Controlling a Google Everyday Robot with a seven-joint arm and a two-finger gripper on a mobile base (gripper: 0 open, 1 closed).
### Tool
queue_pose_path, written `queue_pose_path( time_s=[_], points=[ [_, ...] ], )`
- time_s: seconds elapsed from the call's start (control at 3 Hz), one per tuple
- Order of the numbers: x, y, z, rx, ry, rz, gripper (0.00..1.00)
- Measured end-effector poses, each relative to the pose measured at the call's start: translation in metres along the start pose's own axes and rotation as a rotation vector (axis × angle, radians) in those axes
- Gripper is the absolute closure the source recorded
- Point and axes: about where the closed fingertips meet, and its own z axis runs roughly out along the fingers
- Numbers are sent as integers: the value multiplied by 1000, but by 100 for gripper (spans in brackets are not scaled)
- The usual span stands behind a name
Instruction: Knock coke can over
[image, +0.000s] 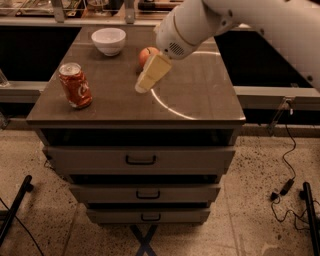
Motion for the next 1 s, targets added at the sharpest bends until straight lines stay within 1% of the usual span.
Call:
queue_pose_path(
  time_s=[0.33,0.67,1.0],
  points=[
    [-12,0,36,25,-136,124,0],
    [-42,-20,75,46,-397,287,0],
    [-66,-27,97,23,-547,327,0]
  ],
)
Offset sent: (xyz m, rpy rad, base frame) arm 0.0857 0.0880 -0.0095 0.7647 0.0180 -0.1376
